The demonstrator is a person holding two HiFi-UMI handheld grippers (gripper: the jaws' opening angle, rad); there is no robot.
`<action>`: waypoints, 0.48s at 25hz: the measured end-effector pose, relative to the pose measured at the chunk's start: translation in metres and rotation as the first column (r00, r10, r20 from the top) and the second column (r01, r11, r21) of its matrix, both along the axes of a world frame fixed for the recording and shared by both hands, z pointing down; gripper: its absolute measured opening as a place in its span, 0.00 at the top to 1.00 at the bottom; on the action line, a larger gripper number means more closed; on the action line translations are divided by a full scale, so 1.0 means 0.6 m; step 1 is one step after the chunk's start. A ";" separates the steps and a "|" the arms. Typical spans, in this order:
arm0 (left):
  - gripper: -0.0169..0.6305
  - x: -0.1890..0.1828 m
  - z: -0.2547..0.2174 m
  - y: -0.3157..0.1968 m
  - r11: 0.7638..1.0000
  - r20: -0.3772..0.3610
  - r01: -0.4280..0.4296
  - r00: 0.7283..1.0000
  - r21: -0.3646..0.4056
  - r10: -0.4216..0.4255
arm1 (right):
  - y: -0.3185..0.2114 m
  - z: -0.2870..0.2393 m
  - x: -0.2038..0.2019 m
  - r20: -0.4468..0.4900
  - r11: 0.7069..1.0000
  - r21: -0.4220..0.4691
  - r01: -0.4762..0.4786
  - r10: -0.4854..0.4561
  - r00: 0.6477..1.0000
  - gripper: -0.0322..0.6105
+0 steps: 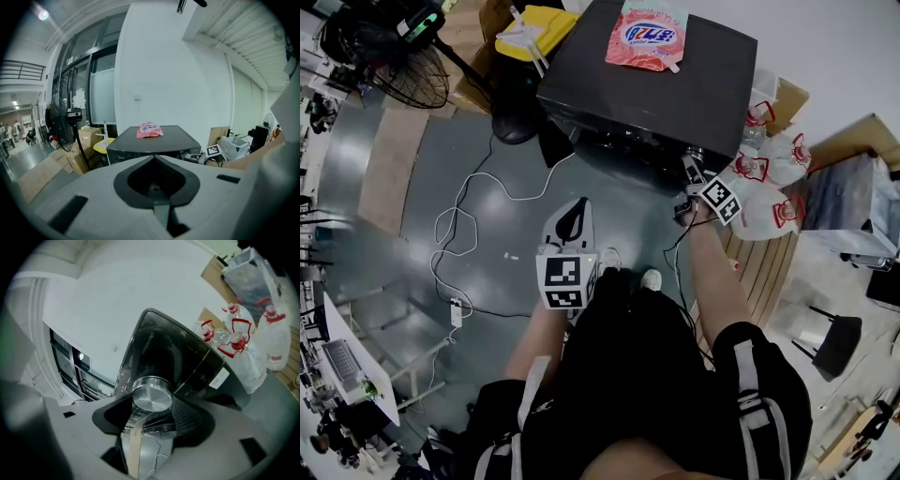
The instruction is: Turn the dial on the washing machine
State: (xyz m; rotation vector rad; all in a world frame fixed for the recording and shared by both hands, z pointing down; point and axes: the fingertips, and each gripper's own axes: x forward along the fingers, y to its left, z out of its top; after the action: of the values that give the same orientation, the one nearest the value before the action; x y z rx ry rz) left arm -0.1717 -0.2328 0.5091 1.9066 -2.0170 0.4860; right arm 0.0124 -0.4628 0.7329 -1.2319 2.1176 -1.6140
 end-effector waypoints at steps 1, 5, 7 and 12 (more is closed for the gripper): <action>0.98 0.000 -0.001 0.000 1.000 0.000 0.002 1.000 0.000 -0.002 | 0.000 -0.001 -0.001 0.030 1.000 -0.011 -0.009 0.009 1.000 0.56; 0.98 0.002 0.000 -0.001 1.000 -0.003 0.006 1.000 0.000 -0.006 | -0.002 0.002 -0.001 0.245 0.992 -0.095 -0.089 0.109 0.963 0.56; 0.98 0.005 0.001 -0.002 1.000 -0.003 0.005 1.000 0.003 -0.005 | -0.001 0.006 0.002 0.349 0.983 -0.139 -0.124 0.166 0.922 0.56; 0.98 -0.004 0.000 -0.001 1.000 -0.004 0.011 1.000 0.005 -0.011 | 0.000 0.006 0.002 0.378 0.977 -0.157 -0.144 0.195 0.905 0.56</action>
State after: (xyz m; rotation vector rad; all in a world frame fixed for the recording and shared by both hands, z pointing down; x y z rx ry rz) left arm -0.1740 -0.2333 0.5090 1.8970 -2.0262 0.4744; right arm 0.0139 -0.4625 0.7367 -0.9893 1.6414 -1.7616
